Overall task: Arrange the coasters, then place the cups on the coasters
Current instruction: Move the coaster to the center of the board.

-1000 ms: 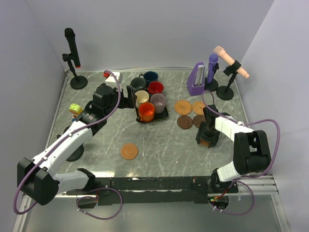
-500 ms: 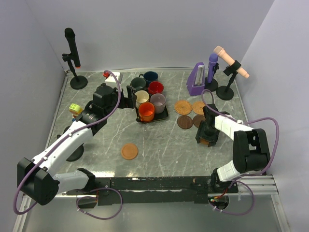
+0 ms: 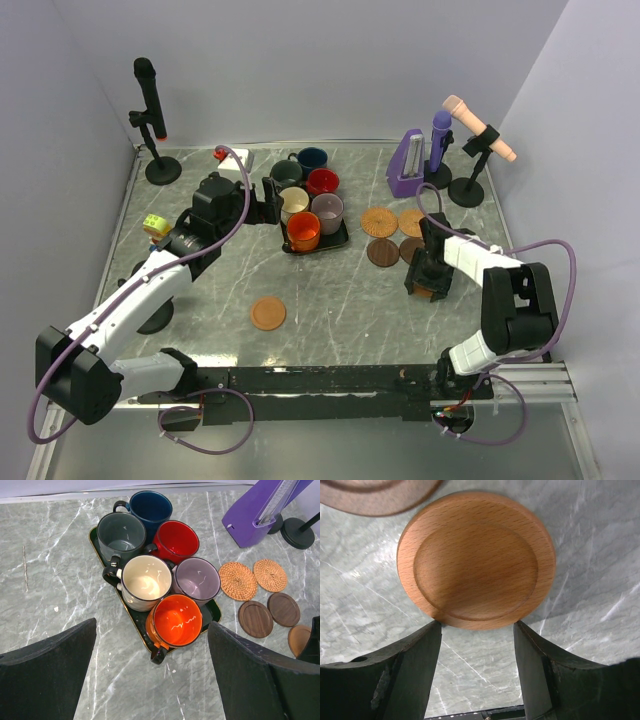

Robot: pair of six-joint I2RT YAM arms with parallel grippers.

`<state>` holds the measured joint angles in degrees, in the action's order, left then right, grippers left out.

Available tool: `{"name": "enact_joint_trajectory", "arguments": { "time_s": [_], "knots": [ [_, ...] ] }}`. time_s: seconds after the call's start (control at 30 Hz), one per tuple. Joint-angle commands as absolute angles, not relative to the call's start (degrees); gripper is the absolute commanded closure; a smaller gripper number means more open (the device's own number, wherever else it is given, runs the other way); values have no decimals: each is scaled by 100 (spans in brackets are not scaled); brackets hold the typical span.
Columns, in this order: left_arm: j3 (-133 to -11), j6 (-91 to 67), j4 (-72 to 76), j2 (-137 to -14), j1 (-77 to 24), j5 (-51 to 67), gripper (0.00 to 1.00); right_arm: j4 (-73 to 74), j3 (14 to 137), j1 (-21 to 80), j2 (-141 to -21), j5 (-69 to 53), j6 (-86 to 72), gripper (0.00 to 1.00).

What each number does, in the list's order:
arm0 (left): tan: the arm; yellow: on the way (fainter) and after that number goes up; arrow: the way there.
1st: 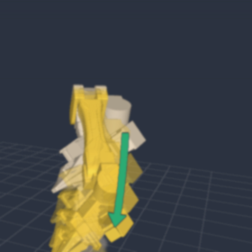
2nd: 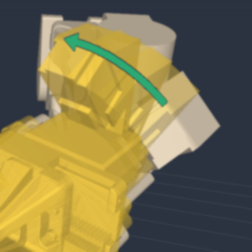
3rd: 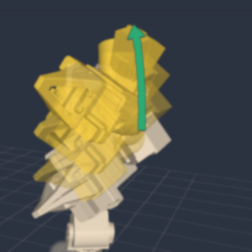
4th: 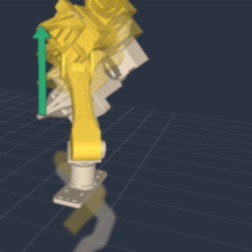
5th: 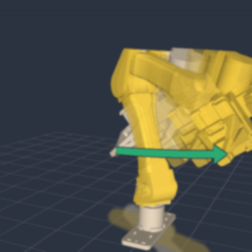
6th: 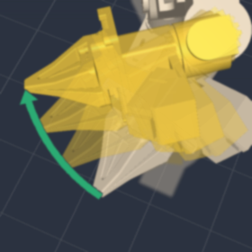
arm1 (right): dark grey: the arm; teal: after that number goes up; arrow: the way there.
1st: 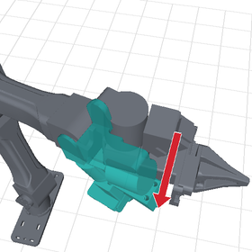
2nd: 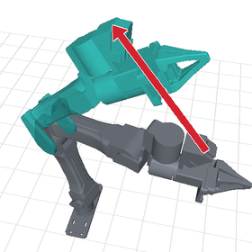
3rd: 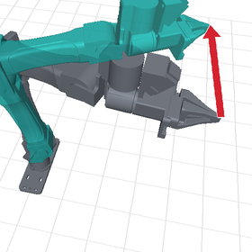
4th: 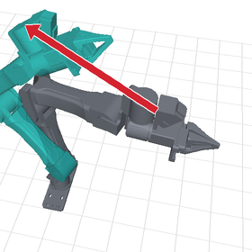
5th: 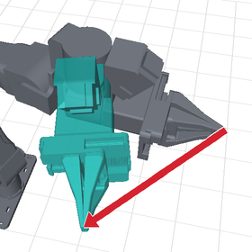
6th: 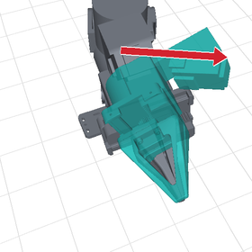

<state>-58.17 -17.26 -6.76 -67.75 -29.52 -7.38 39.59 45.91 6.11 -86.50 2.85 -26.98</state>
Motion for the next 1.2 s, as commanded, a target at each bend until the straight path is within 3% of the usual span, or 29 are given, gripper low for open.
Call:
{"name": "enact_joint_trajectory", "arguments": {
  "time_s": [0.0,0.4,0.67,0.83,1.17],
  "knots": [
    [-5889,-1723,-554,-6662,-2979,-782,3,3560,4746,571,-8868,492,-2637,34],
    [-5889,-1723,-554,-6662,-2979,-773,3,3542,4702,571,-8851,475,-2654,30],
    [-5889,-1723,-554,-6680,-2979,-765,4,3586,4535,571,-8394,369,-2637,17],
    [-5889,-1740,-562,-6680,-2979,-738,3,3752,4404,589,-7762,159,-2540,11],
    [-6020,-2012,-816,-6802,-2971,-659,3,4368,4728,932,-5592,-139,-2294,12]
  ]
}}
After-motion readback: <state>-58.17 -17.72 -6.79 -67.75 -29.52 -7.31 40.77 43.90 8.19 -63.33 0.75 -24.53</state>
